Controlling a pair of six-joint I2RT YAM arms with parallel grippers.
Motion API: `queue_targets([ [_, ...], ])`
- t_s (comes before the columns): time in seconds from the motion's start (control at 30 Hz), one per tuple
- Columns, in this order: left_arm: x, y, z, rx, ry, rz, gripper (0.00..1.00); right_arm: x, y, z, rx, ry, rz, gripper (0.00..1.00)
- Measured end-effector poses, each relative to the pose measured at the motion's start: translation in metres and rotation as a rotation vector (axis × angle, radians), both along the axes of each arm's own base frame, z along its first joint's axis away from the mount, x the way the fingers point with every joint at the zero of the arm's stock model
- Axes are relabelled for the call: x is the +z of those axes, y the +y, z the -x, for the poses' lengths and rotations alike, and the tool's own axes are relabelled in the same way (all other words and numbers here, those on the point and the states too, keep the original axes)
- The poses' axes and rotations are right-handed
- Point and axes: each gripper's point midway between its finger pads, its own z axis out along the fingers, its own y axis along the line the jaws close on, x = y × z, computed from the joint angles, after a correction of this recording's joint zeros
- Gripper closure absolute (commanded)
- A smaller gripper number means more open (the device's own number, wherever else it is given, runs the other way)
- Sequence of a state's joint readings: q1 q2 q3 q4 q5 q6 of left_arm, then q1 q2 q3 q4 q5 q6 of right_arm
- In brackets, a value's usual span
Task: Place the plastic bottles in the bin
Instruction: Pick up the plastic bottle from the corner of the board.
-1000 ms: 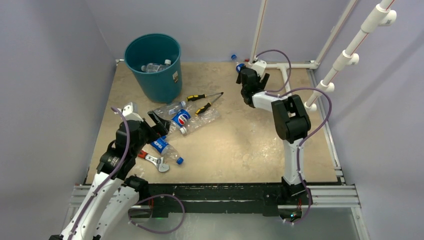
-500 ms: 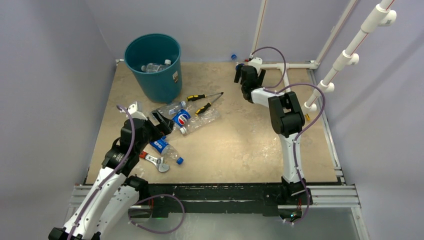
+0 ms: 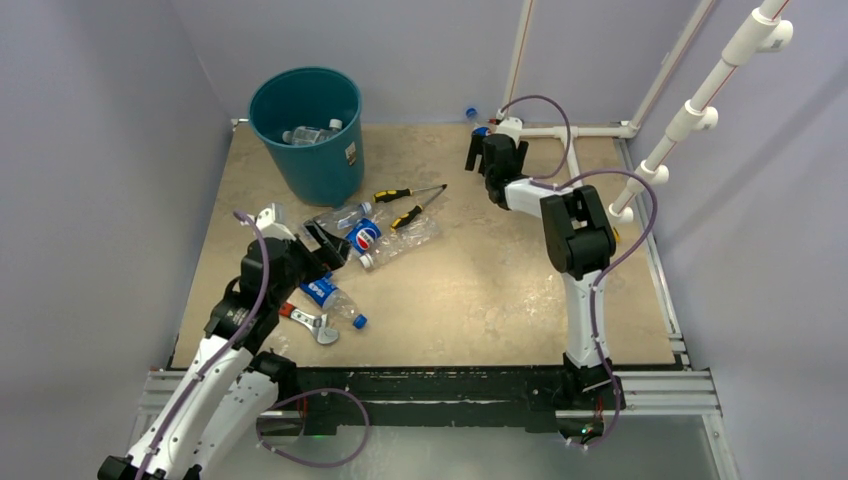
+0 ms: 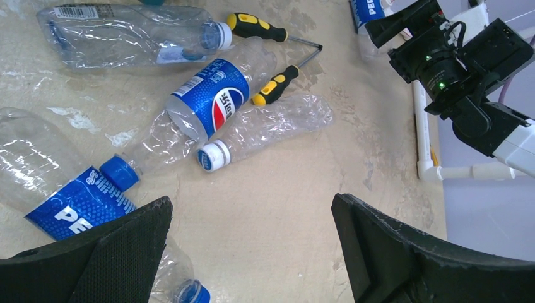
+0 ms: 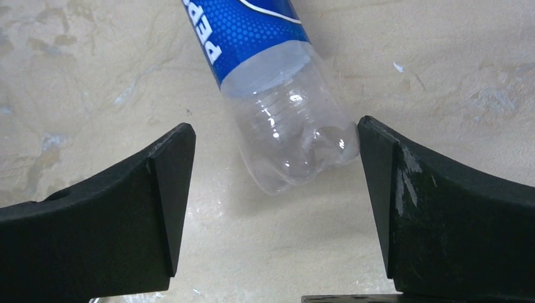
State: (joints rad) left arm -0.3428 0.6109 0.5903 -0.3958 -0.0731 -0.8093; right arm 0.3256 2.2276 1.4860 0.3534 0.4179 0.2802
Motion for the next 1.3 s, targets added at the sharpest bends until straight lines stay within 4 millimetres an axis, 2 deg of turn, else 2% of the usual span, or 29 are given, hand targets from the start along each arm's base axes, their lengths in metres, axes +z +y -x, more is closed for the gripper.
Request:
queue_targets([
  [0.13,0.005,-0.001,0.002,-0.008,-0.024,0.016,0.02,0.005,0.002,0.0,0.004,0.021,0.009,0.01],
  [0.3,0.007,-0.001,0.004,-0.008,-0.035,0.028,0.02,0.009,0.003,-0.015,0.0,0.03,0.049,0.01],
  [0.43,0.005,-0.001,0.005,-0.007,-0.039,0.033,0.02,-0.01,0.0,-0.018,-0.003,0.072,0.091,0.01],
  [0.53,-0.006,-0.002,0.007,-0.009,-0.013,0.032,0.02,-0.03,-0.001,-0.017,0.002,0.117,0.118,0.04],
  [0.6,-0.011,-0.003,0.006,-0.012,0.004,0.029,0.02,-0.033,0.001,-0.021,0.003,0.116,0.118,0.09],
  [0.73,-0.015,-0.004,0.005,-0.017,0.018,0.028,0.02,-0.033,0.001,-0.02,0.01,0.128,0.129,0.27],
  [0.87,-0.015,-0.006,0.004,-0.017,0.019,0.04,0.02,-0.032,0.001,-0.02,0.016,0.12,0.13,0.41],
  [0.97,-0.013,-0.006,0.005,-0.016,0.013,0.052,0.02,-0.029,-0.001,-0.013,0.019,0.12,0.131,0.46],
  [1.03,-0.01,-0.006,0.006,-0.015,0.004,0.058,0.02,-0.031,-0.006,0.0,0.023,0.136,0.146,0.48],
  [1.13,-0.008,-0.005,0.008,-0.015,-0.001,0.059,0.02,-0.013,-0.009,0.013,0.021,0.116,0.136,0.5],
  [1.23,-0.003,-0.003,0.012,-0.012,-0.001,0.056,0.02,0.01,-0.012,0.039,0.024,0.08,0.108,0.51],
  [1.3,0.005,0.0,0.014,-0.004,-0.012,0.052,0.02,0.034,-0.006,0.06,0.036,0.037,0.084,0.51],
])
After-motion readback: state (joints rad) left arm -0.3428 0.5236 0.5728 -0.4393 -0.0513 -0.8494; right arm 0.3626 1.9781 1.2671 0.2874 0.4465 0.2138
